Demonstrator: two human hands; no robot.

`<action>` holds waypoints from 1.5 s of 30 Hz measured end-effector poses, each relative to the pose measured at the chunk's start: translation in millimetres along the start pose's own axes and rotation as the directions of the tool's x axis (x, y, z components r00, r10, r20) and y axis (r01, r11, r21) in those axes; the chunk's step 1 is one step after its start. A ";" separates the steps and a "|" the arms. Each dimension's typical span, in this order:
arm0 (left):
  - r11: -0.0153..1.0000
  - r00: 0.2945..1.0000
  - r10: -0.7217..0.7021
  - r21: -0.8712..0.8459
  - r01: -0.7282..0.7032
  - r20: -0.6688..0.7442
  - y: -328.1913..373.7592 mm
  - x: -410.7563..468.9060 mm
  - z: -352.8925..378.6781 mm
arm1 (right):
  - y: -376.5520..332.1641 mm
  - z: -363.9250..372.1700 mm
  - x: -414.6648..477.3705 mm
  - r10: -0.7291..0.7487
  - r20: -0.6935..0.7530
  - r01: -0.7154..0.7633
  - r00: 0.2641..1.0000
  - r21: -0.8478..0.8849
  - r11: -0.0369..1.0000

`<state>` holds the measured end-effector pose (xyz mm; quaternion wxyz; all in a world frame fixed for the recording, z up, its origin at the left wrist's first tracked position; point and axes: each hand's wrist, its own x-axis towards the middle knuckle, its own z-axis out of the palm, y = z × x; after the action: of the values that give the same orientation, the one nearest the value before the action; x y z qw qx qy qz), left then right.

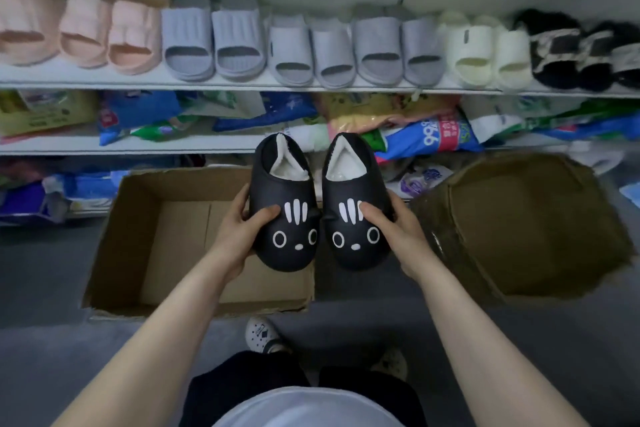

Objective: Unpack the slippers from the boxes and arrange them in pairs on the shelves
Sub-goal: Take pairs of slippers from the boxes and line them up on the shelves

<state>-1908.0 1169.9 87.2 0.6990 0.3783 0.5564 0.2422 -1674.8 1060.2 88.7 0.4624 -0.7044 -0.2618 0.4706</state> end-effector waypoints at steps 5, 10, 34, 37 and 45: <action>0.997 0.993 0.054 0.049 -0.059 0.100 3.8 -26.1 100.5 | -3.3 -105.7 -34.5 -0.076 -0.130 0.082 0.989 0.037 0.996; 0.994 0.976 0.095 0.029 -0.103 0.195 -7.5 -53.0 227.3 | -0.3 -236.1 -68.5 -0.144 -0.230 0.149 0.962 0.005 0.989; 0.804 0.564 0.527 -0.157 -0.573 0.636 172.6 -141.6 687.2 | -167.1 -702.0 -102.6 -0.578 -0.534 0.512 0.617 -0.285 0.810; 0.740 0.501 0.613 -0.223 -0.634 0.611 220.0 -154.0 735.5 | -216.8 -746.8 -95.7 -0.662 -0.546 0.567 0.514 -0.362 0.740; 0.595 0.406 0.721 -0.202 -0.778 0.562 309.5 -184.0 821.9 | -323.8 -847.9 -70.0 -0.715 -0.579 0.673 0.392 -0.349 0.652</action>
<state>-1141.1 1001.7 521.4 0.6326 0.6729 0.0902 0.3726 -915.3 801.4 518.7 0.6558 -0.6620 -0.3576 -0.0623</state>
